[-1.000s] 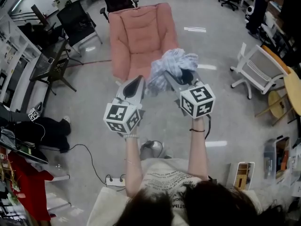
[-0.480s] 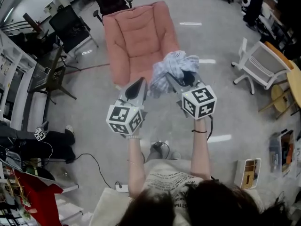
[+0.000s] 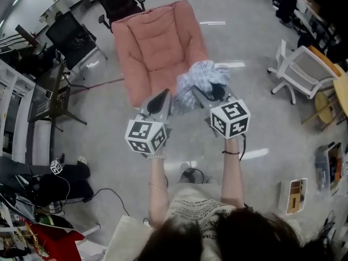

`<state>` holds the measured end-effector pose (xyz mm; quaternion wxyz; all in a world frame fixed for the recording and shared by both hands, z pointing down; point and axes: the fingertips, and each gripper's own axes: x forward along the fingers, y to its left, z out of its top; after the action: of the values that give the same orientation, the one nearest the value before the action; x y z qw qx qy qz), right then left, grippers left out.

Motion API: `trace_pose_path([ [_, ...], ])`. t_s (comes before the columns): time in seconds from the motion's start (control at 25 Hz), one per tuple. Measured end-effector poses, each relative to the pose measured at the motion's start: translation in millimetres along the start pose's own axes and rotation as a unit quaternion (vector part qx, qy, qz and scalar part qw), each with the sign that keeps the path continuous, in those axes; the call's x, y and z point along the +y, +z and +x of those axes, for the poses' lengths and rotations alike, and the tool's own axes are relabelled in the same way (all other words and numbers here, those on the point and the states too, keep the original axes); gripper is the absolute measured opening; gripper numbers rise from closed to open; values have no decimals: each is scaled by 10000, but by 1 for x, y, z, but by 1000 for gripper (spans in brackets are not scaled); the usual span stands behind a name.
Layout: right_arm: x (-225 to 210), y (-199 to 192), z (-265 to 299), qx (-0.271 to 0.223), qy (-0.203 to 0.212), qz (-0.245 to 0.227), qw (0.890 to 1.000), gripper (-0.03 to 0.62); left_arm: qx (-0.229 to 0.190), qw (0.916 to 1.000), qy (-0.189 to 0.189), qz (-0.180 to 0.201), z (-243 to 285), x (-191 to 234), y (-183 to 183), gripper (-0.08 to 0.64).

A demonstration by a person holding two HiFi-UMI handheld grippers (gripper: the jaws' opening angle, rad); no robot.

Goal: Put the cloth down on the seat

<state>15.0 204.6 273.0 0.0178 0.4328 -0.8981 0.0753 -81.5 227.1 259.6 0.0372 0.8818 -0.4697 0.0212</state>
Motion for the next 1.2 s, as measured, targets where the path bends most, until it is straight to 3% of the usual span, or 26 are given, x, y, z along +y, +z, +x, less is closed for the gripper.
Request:
trace_pose_path([
  [0.48,-4,-9,59,102,-466,120,9988,193,72,9990,-434,-31,28,65,-8,-2],
  [0.72,-20,-15,70,220,-601,174,9978,193,140,9984,-534,-137,45,75,-16,-2],
  [1.2,-90,-9,140,424,-327,227,9983,193,247,9986,-375,-269,134,112,-19,-2],
])
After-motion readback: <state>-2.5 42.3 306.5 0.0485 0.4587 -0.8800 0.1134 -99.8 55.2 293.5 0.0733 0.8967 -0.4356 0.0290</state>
